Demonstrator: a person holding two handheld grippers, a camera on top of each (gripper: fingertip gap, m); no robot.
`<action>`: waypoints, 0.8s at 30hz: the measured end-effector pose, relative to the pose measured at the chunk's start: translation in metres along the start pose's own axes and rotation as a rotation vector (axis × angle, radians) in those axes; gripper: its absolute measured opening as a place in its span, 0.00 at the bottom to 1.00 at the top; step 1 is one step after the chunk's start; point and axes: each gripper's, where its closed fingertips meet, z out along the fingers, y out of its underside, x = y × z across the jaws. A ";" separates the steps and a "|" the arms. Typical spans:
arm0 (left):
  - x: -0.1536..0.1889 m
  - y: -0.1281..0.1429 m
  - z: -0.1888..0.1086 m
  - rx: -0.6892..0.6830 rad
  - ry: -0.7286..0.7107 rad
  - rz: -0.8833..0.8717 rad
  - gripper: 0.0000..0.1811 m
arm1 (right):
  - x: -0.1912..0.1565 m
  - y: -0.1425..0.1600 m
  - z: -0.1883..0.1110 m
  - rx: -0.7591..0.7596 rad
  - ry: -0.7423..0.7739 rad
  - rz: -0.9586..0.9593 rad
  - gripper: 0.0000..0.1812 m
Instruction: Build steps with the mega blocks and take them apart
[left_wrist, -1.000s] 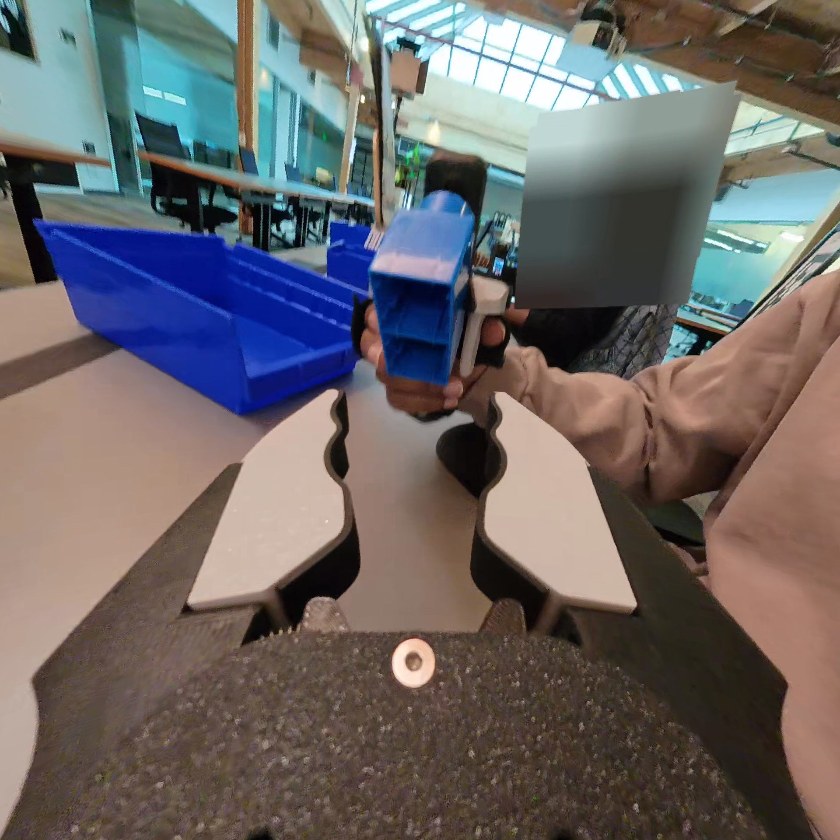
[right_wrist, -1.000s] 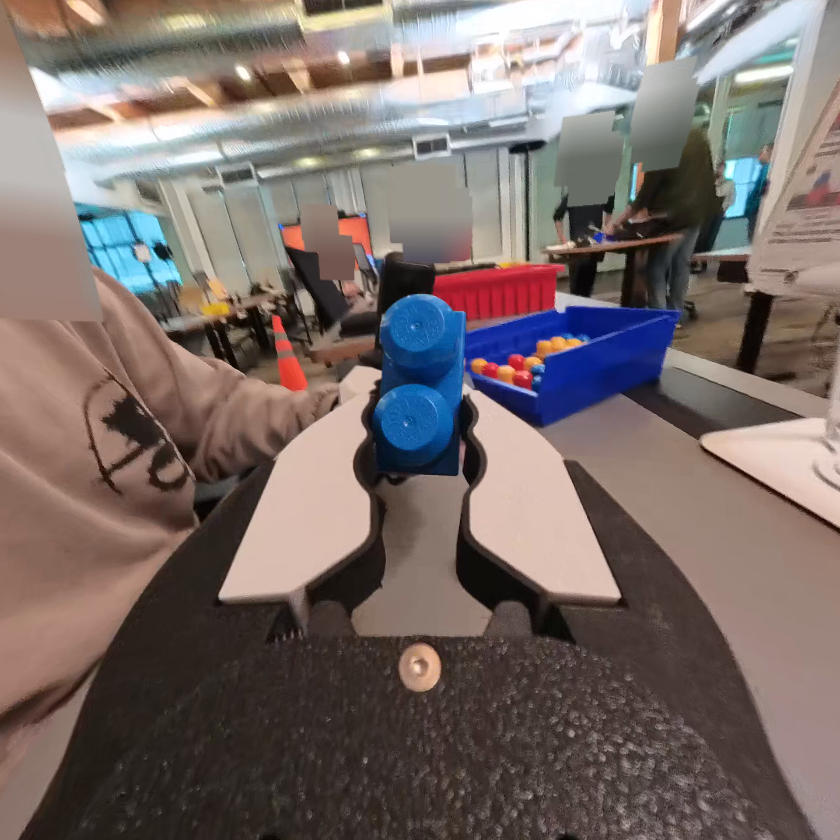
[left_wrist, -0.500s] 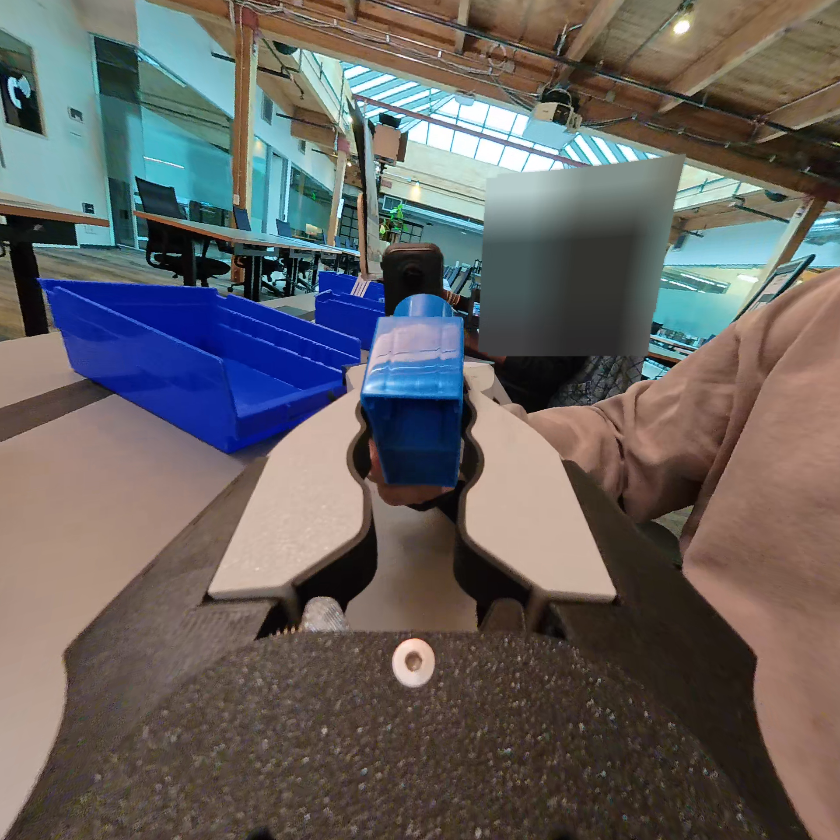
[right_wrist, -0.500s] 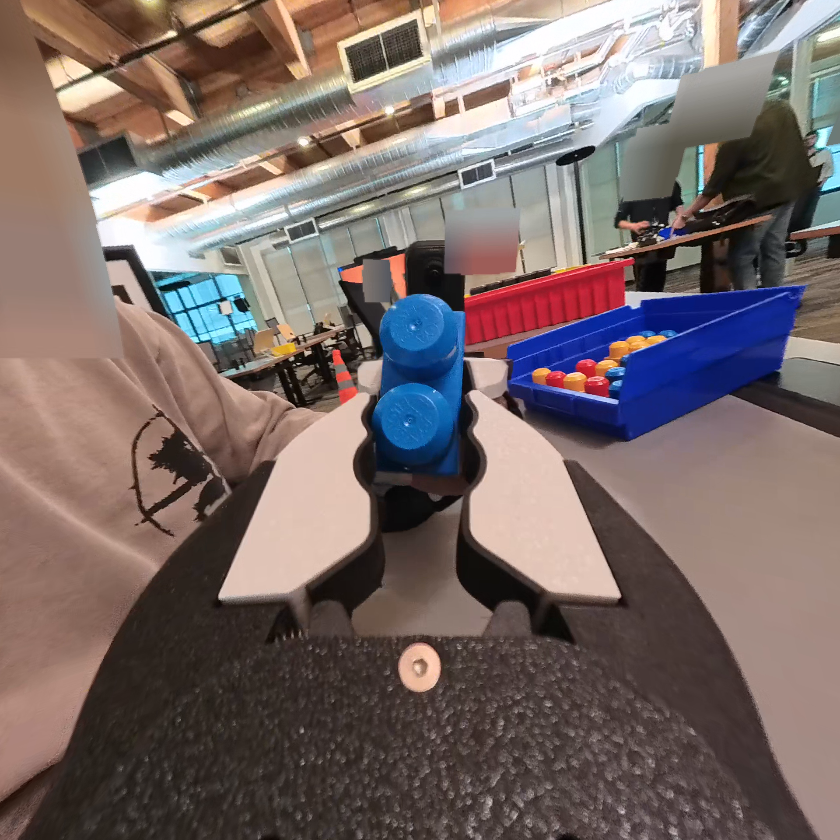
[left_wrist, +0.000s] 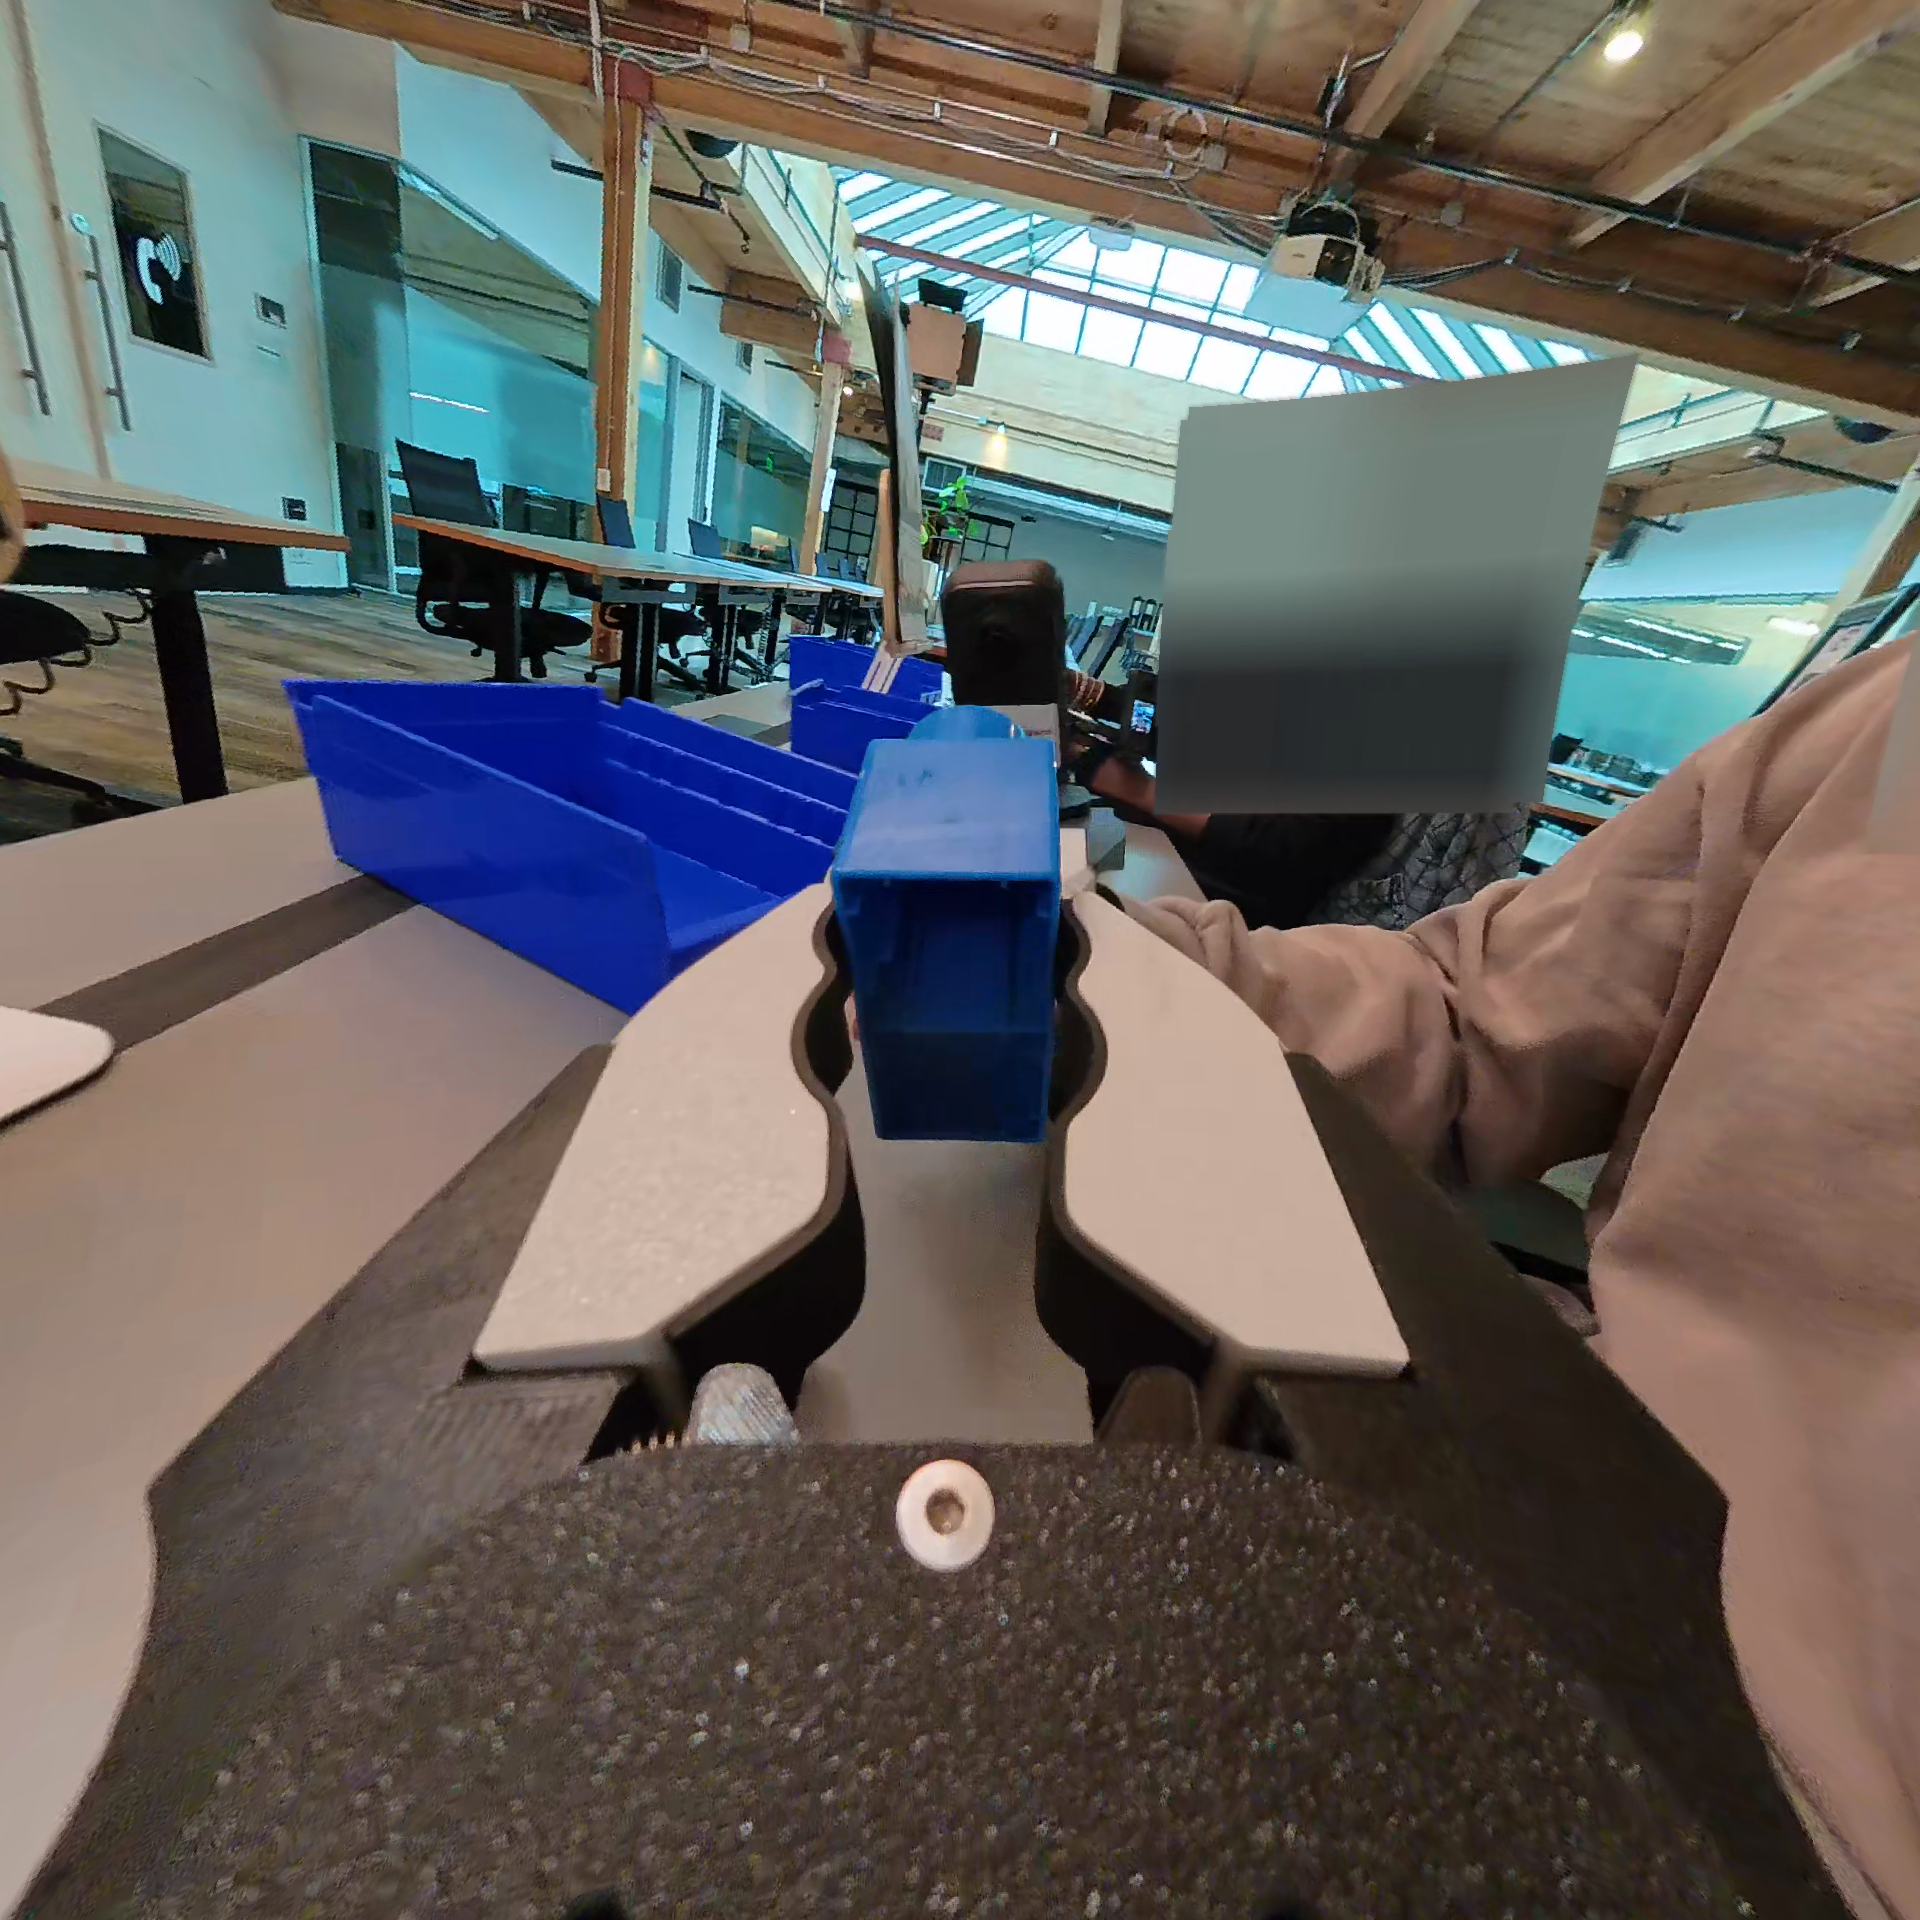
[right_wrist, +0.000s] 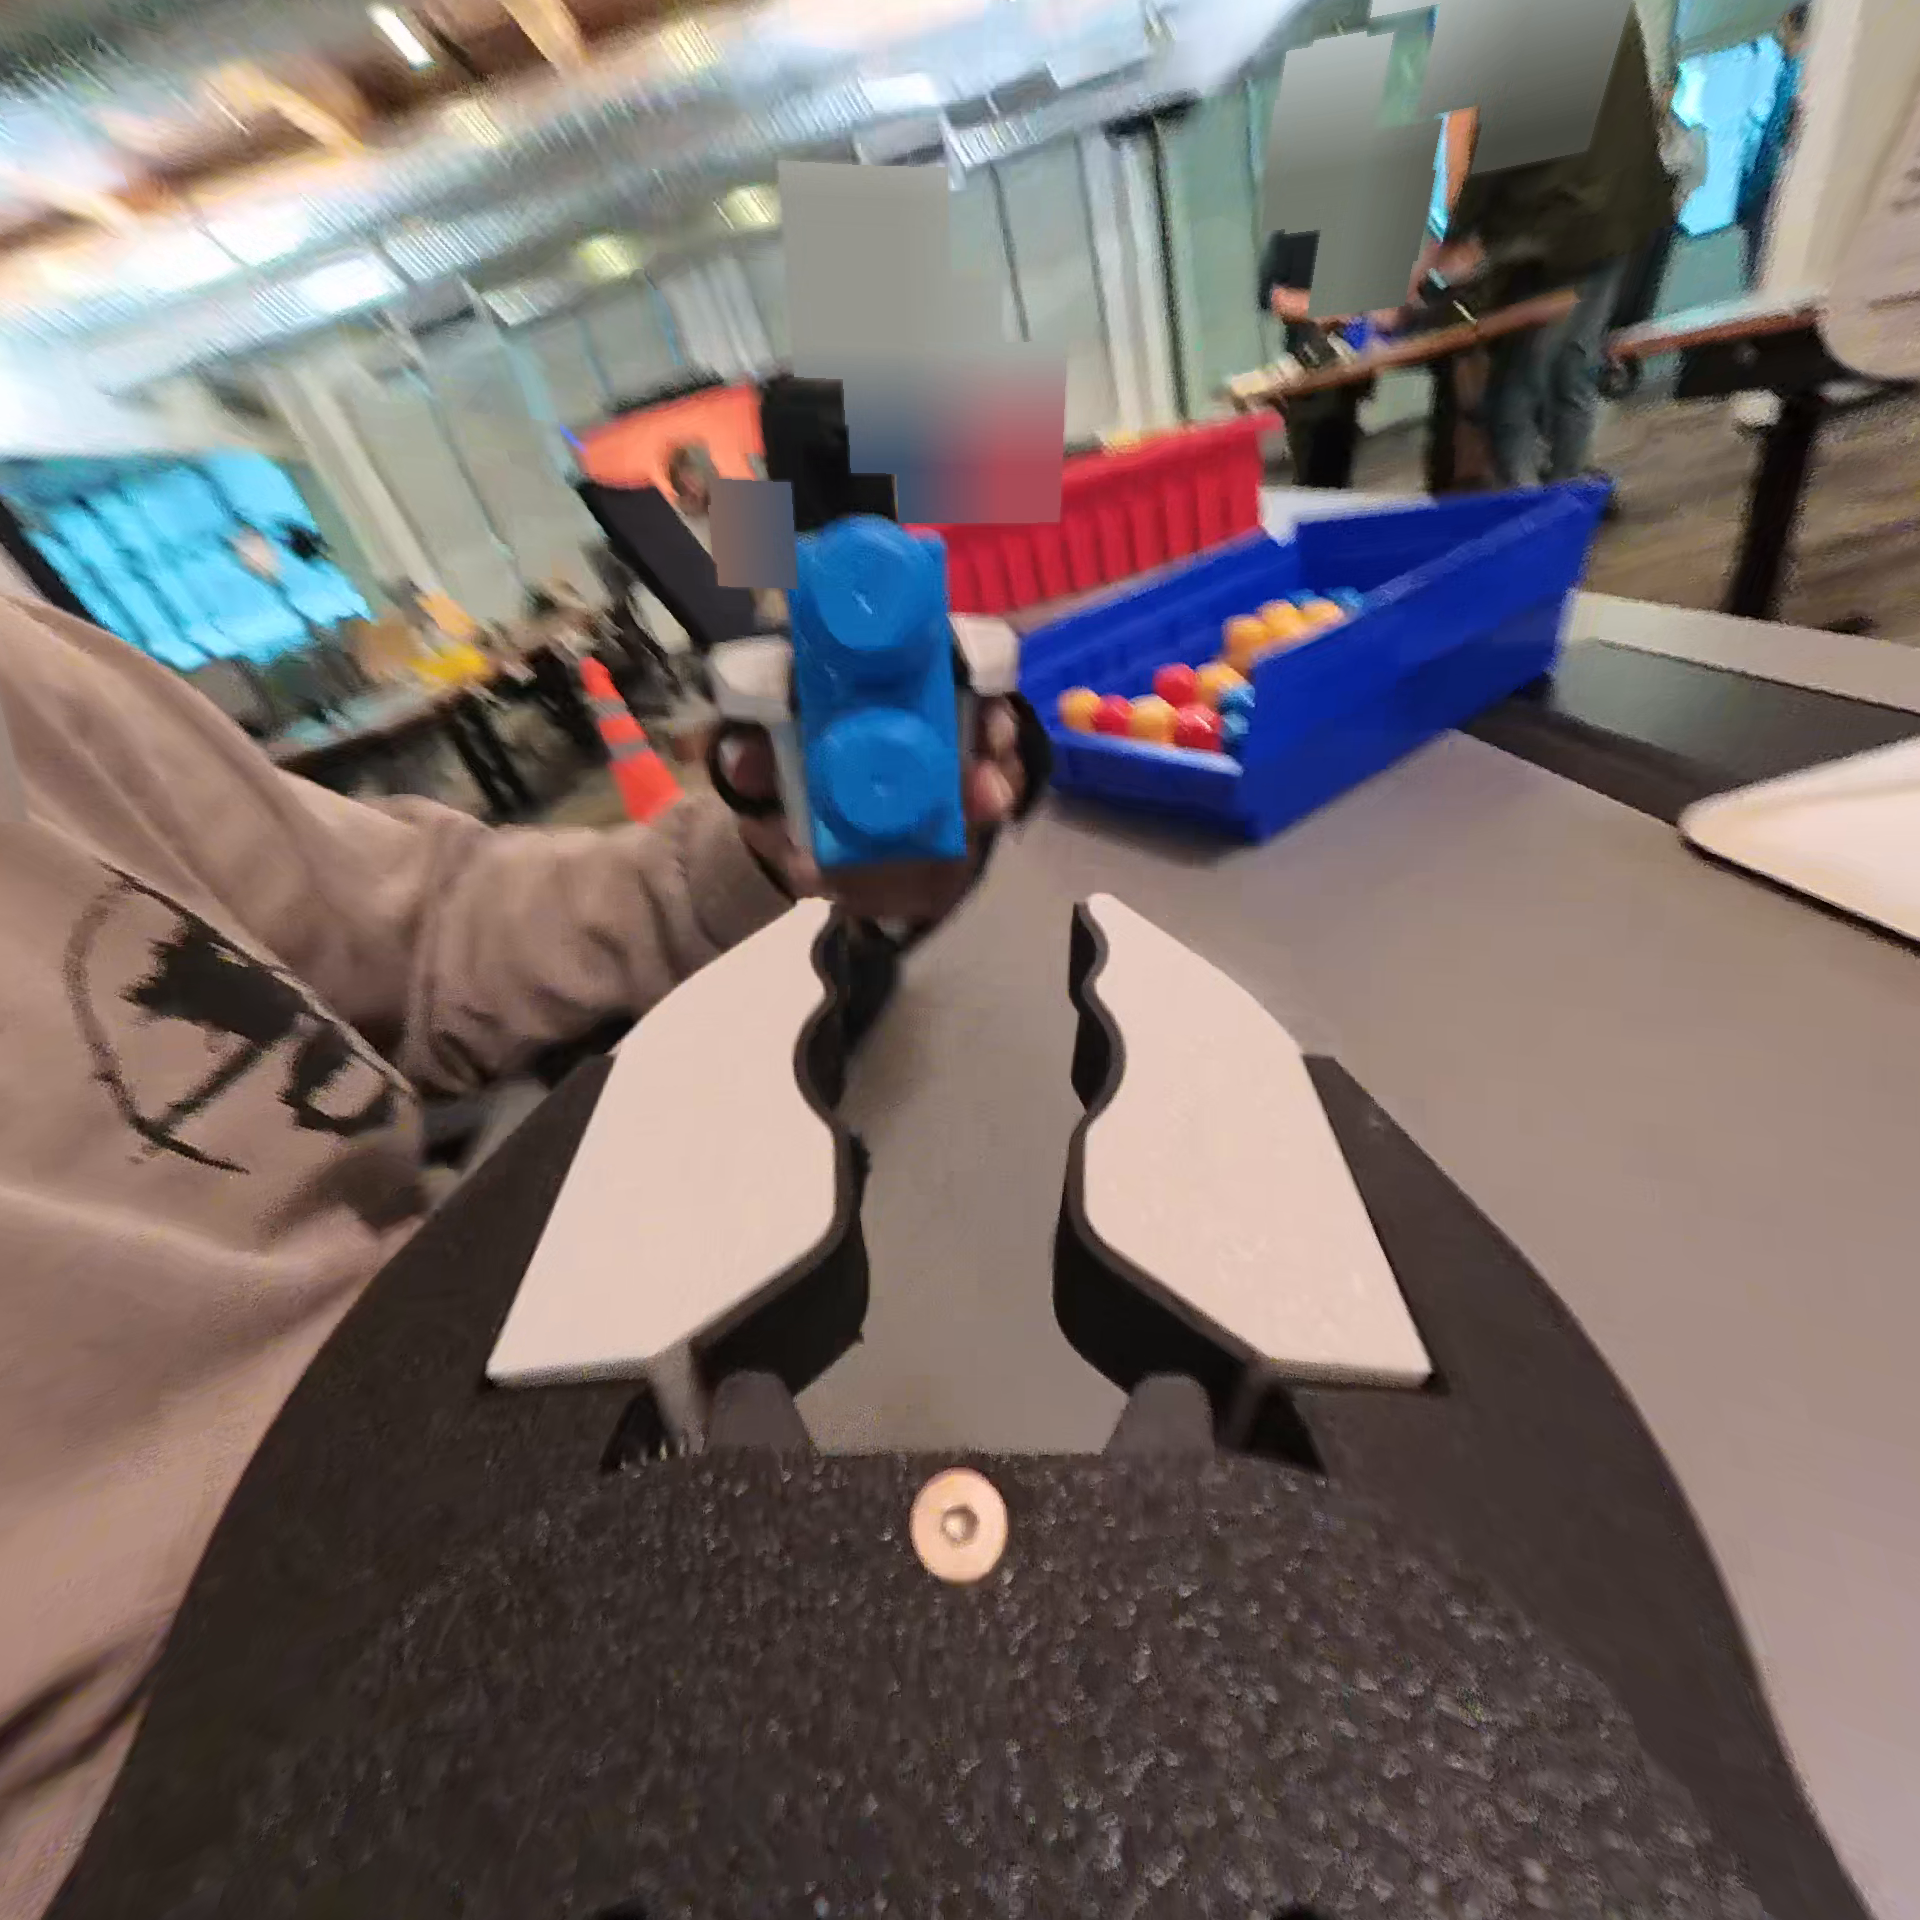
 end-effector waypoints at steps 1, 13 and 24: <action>-0.004 -0.001 -0.005 -0.001 -0.006 0.007 0.20 | 0.010 0.009 -0.002 -0.073 0.061 -0.031 0.23; -0.022 0.019 -0.020 -0.114 -0.039 0.054 0.20 | 0.067 0.109 0.030 -0.828 0.188 -0.290 0.20; -0.022 0.016 -0.009 -0.059 -0.075 0.050 0.20 | 0.030 -0.037 -0.007 0.113 0.058 -0.112 0.19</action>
